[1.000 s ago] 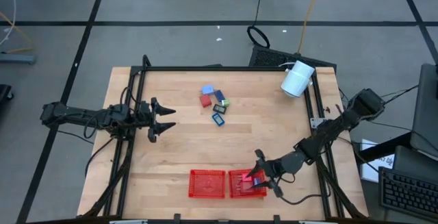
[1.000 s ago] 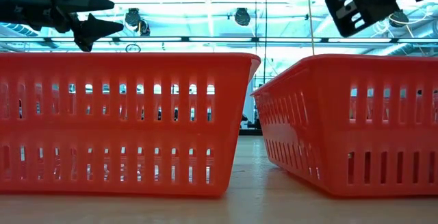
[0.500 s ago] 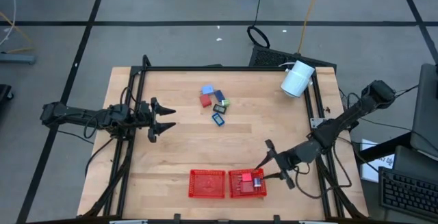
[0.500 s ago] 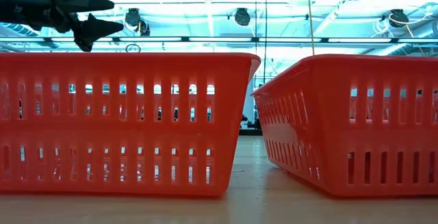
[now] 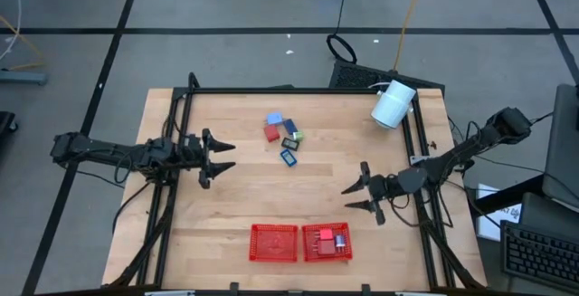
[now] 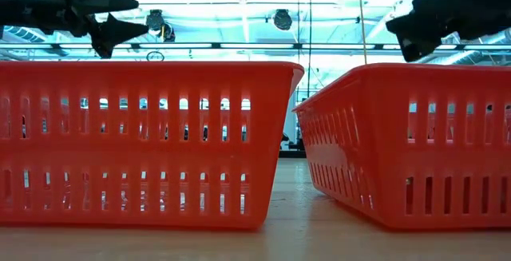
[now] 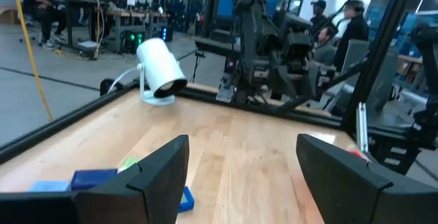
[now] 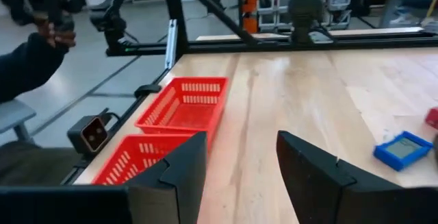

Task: Pick & Place Office items
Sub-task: Put the bottom blue digital timer into the left red bin

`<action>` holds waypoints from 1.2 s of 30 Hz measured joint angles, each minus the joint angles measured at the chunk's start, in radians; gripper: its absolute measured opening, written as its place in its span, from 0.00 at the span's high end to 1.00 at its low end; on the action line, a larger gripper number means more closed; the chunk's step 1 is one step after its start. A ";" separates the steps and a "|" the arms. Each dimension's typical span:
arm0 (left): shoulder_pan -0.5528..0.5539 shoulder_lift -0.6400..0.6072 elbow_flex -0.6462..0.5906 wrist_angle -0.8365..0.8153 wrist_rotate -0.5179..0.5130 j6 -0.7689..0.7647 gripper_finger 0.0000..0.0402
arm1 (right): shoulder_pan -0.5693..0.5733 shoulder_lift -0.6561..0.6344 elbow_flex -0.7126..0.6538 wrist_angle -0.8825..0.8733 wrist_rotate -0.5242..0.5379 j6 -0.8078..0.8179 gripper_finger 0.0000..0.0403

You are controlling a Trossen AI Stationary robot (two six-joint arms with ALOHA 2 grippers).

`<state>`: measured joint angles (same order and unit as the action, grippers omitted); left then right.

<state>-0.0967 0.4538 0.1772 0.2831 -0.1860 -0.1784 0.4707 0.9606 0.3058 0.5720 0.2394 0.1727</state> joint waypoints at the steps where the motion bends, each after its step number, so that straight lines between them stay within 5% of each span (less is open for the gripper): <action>1: 0.000 0.022 0.000 0.011 0.000 0.000 0.33 | -0.007 -0.007 -0.017 0.018 0.000 0.000 0.59; 10: 0.000 0.289 0.000 0.221 0.000 -0.070 0.33 | -0.065 -0.089 -0.116 0.057 0.000 -0.008 0.59; 23: -0.001 0.836 0.047 0.558 -0.059 -0.199 0.33 | -0.117 -0.152 -0.161 0.055 -0.004 -0.002 0.59; 29: 0.011 1.040 0.208 0.505 -0.108 -0.060 0.33 | -0.125 -0.152 -0.161 0.053 -0.004 -0.001 0.59; 36: 0.083 1.197 0.508 0.070 -0.077 0.119 0.33 | -0.125 -0.152 -0.161 0.053 -0.004 0.014 0.59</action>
<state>-0.0134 1.6504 0.6853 0.3532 -0.2631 -0.0593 0.3458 0.8085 0.1448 0.6247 0.2352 0.1865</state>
